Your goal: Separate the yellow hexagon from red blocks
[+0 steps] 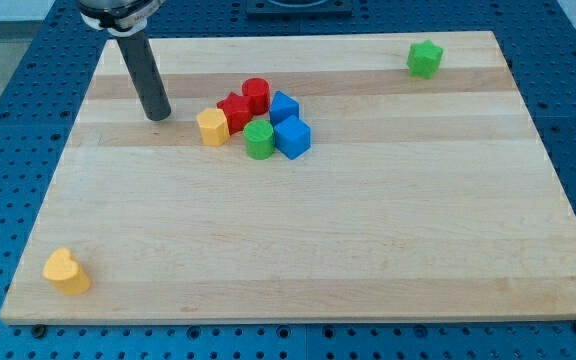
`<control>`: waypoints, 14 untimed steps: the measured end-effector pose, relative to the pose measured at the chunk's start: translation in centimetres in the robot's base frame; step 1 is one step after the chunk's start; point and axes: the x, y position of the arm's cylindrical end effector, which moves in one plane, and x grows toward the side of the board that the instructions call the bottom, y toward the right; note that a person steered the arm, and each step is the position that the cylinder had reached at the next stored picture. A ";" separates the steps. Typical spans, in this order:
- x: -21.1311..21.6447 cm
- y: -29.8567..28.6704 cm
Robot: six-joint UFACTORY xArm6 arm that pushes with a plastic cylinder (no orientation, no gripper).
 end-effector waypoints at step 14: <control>4.5 8.2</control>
